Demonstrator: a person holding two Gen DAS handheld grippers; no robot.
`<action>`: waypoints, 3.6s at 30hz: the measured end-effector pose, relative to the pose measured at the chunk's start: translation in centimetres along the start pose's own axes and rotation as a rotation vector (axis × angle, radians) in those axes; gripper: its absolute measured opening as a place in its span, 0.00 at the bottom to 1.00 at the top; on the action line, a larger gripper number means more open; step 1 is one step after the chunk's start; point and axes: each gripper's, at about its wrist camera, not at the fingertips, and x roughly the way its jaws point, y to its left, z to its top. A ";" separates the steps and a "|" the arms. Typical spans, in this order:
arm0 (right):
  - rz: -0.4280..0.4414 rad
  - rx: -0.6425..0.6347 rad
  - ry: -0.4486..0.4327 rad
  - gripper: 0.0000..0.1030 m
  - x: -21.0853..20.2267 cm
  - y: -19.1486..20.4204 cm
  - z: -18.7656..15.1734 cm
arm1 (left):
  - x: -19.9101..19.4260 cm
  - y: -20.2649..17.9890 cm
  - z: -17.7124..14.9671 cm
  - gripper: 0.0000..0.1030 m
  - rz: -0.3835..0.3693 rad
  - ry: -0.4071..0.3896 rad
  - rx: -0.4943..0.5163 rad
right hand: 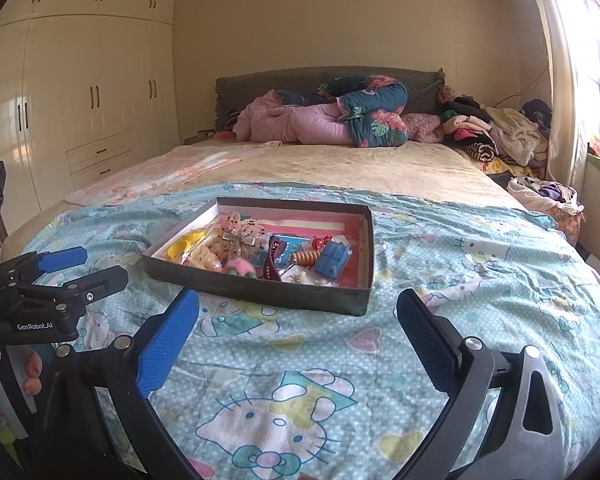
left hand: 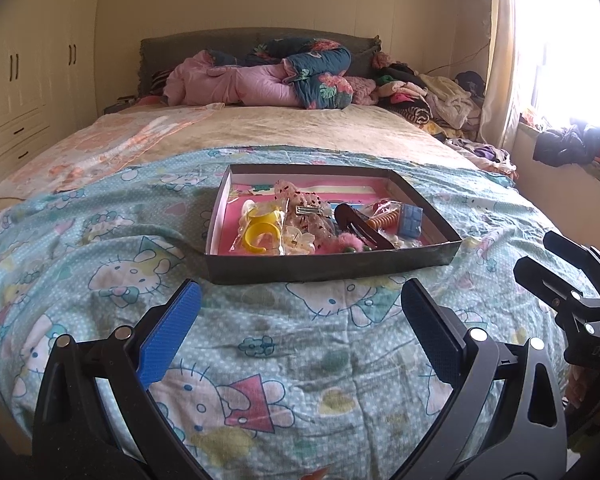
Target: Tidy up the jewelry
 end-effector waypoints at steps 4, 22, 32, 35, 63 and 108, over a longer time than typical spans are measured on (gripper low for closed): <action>-0.021 -0.001 -0.033 0.94 -0.9 0.4 -0.9 | -0.7 0.0 -0.8 0.89 0.010 -0.024 -0.008; -0.104 0.059 -0.213 0.94 -4.5 0.4 -4.0 | -3.7 -0.5 -3.2 0.89 0.016 -0.154 0.001; -0.115 0.053 -0.212 0.94 -4.5 0.9 -5.0 | -4.5 -0.8 -3.8 0.89 0.029 -0.201 0.006; -0.111 0.046 -0.210 0.94 -4.5 1.1 -5.0 | -4.5 -0.8 -3.8 0.89 0.030 -0.200 0.007; -0.094 0.034 -0.202 0.94 -4.5 1.5 -5.0 | -4.7 -0.7 -3.8 0.89 0.031 -0.199 0.009; -0.087 0.031 -0.200 0.94 -4.5 1.6 -4.9 | -4.7 -0.7 -3.7 0.89 0.033 -0.198 0.010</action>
